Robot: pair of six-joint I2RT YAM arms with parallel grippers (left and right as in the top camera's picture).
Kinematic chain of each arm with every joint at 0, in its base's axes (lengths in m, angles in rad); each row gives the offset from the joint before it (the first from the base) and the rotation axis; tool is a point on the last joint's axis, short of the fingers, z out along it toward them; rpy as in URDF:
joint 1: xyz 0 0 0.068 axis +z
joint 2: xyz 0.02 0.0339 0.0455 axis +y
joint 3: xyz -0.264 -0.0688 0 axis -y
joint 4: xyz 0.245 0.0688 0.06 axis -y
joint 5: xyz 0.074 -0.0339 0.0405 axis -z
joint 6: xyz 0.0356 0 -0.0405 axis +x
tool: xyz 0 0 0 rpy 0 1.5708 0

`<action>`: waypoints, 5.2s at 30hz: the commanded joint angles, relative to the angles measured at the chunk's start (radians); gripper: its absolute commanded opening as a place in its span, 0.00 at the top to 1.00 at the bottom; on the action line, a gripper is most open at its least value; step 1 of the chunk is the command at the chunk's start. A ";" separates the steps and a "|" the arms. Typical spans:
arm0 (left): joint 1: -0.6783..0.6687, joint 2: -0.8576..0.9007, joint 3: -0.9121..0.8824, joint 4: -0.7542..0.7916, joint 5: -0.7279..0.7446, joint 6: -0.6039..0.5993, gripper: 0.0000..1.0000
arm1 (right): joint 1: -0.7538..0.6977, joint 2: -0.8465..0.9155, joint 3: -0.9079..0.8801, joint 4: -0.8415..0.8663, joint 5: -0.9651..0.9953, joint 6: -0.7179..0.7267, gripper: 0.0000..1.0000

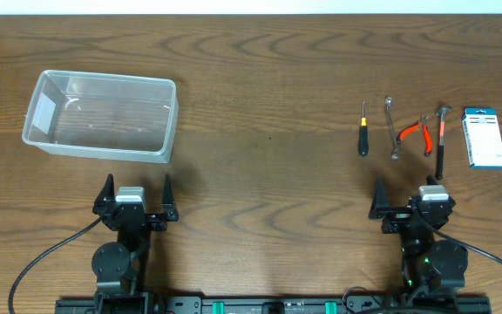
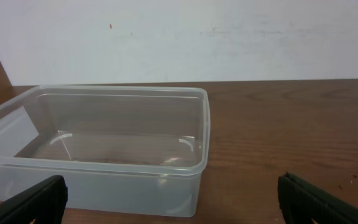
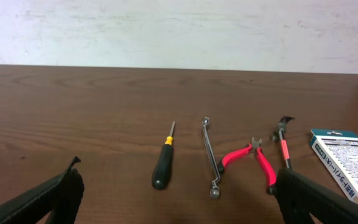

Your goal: Pack container

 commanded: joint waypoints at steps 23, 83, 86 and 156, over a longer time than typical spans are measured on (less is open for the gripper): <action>0.006 -0.005 -0.012 -0.042 0.004 0.013 0.02 | 0.008 -0.006 -0.005 0.002 0.003 -0.004 0.01; 0.006 0.148 0.229 -0.058 0.053 -0.242 0.02 | 0.008 0.094 0.185 -0.199 -0.132 0.105 0.01; 0.006 0.298 0.372 -0.121 0.053 -0.241 0.02 | 0.007 0.221 0.303 -0.288 -0.087 0.089 0.01; -0.052 1.760 1.297 -0.661 -0.023 0.192 0.19 | -0.078 1.218 1.087 -0.653 -0.175 0.173 0.01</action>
